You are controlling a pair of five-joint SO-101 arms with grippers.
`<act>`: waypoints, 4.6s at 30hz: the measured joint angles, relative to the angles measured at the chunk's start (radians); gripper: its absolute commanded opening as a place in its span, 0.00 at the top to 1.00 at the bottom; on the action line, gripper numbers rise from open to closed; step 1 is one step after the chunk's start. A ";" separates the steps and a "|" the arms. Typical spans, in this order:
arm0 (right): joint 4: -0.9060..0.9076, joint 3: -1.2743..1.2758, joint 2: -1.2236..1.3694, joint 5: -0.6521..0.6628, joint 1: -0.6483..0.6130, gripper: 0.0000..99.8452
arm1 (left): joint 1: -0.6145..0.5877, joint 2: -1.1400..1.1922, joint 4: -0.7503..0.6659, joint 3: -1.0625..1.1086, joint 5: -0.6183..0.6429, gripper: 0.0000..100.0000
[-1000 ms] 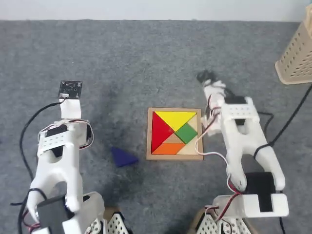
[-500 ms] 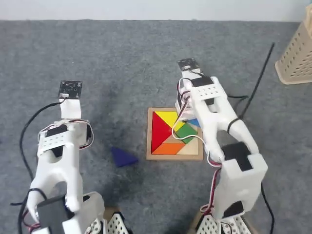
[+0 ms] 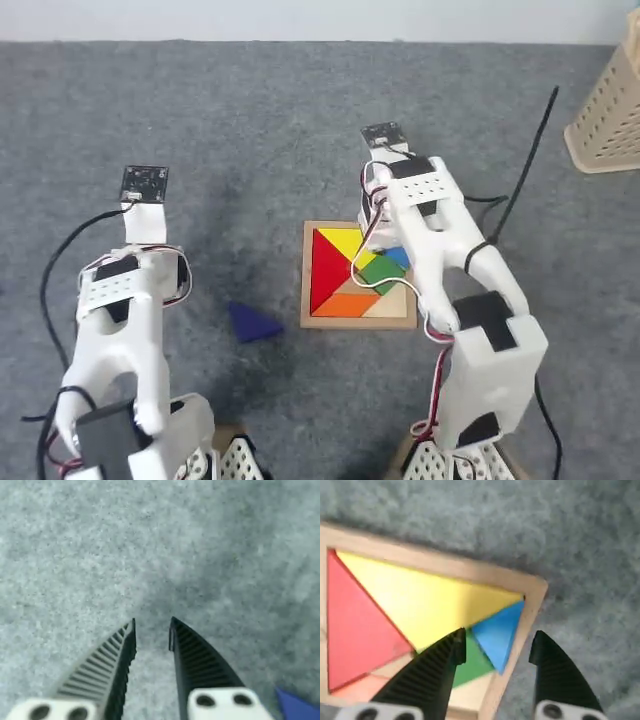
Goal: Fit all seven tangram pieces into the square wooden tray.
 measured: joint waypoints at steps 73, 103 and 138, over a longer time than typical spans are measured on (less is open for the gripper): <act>-0.229 0.583 -0.465 0.287 0.373 0.99 | 0.015 0.000 0.080 -0.028 -0.074 0.89; -0.445 1.056 -0.750 0.531 0.568 0.99 | 0.529 -0.083 0.500 -0.012 -0.631 0.79; -0.445 1.057 -0.750 0.531 0.568 0.99 | 0.486 0.361 0.482 -0.339 -0.423 0.89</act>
